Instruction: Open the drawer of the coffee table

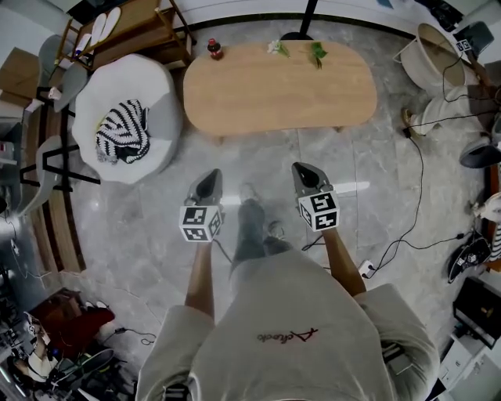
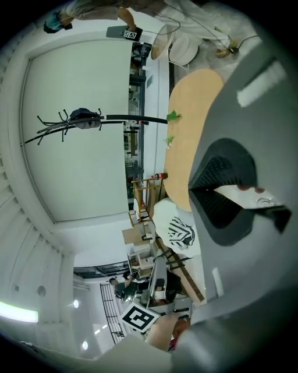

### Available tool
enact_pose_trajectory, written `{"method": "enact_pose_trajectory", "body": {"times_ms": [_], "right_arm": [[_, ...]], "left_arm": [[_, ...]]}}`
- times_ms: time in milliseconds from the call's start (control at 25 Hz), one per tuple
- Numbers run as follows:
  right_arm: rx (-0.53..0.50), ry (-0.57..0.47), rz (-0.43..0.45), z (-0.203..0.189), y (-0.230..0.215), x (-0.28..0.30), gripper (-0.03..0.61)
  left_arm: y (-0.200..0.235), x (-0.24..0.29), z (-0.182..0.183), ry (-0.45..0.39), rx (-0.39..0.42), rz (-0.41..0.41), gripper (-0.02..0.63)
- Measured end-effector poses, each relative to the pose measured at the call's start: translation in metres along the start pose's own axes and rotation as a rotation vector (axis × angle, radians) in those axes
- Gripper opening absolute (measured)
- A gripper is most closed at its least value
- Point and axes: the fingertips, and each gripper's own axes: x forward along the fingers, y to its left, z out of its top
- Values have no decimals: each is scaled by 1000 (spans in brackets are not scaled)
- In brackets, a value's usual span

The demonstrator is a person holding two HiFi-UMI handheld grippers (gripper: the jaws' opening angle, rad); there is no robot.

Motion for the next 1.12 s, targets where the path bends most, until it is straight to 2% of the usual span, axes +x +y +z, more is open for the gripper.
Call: {"method": "enact_pose_trajectory", "body": {"times_ms": [240, 600, 920, 1120], "right_arm": [[10, 39, -6, -43, -3, 34, 5], [-10, 40, 9, -107, -24, 137, 5], [-28, 53, 17, -205, -49, 236, 5], [-42, 58, 14, -272, -75, 288, 5]], "left_arm": [[24, 23, -53, 31, -34, -1, -2], [91, 96, -143, 30, -64, 17, -2], [152, 174, -255, 49, -64, 20, -2], [176, 226, -325, 49, -69, 20, -2]]}}
